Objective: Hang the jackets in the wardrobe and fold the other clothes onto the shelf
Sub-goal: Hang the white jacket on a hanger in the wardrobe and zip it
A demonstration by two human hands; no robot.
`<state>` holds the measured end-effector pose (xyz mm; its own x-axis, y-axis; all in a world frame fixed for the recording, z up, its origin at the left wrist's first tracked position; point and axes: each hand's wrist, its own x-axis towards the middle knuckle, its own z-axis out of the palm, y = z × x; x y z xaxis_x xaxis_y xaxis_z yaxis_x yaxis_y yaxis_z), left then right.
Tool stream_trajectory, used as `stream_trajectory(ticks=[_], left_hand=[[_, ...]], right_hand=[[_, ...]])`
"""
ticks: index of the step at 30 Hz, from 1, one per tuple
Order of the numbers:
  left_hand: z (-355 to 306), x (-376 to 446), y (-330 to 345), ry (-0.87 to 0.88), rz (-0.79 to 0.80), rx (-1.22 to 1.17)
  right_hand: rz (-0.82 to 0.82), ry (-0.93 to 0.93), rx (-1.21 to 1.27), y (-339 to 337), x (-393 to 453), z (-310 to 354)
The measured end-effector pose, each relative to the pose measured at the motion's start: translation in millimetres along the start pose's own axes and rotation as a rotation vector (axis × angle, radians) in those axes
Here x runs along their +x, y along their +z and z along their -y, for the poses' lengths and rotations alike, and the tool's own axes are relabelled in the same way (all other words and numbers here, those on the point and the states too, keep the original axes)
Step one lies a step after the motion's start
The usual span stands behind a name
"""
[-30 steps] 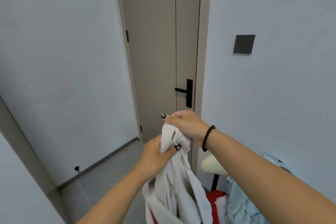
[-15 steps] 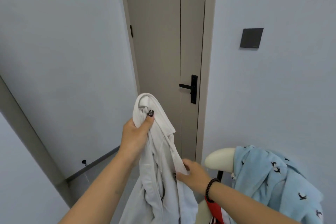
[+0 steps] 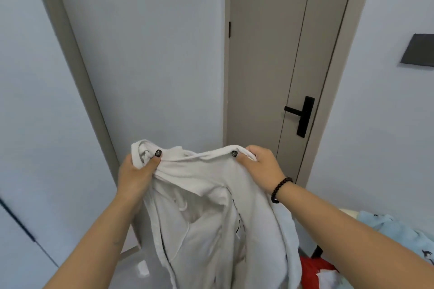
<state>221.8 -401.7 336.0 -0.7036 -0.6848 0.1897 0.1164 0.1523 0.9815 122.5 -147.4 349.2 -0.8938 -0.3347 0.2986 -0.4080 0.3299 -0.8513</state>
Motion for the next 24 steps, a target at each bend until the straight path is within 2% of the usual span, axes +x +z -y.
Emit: stream_trajectory(ticks=[4, 8, 15, 21, 24], left_hand=[[15, -4, -59, -0.099, -0.087, 0.093], [18, -22, -108, -0.183, -0.025, 0.197], [14, -47, -148, -0.177, 0.108, 0.278], [2, -48, -189, -0.231, 0.124, 0.155], [-13, -42, -226, -0.264, 0.018, 0.006]], right_hand=[[0.072, -0.15, 0.125, 37, 25, 50], [0.24, -0.259, 0.163, 92, 37, 92], [0.458, -0.328, 0.265, 183, 34, 143], [0.527, -0.337, 0.263, 240, 36, 170], [0.525, -0.319, 0.234, 265, 46, 182]])
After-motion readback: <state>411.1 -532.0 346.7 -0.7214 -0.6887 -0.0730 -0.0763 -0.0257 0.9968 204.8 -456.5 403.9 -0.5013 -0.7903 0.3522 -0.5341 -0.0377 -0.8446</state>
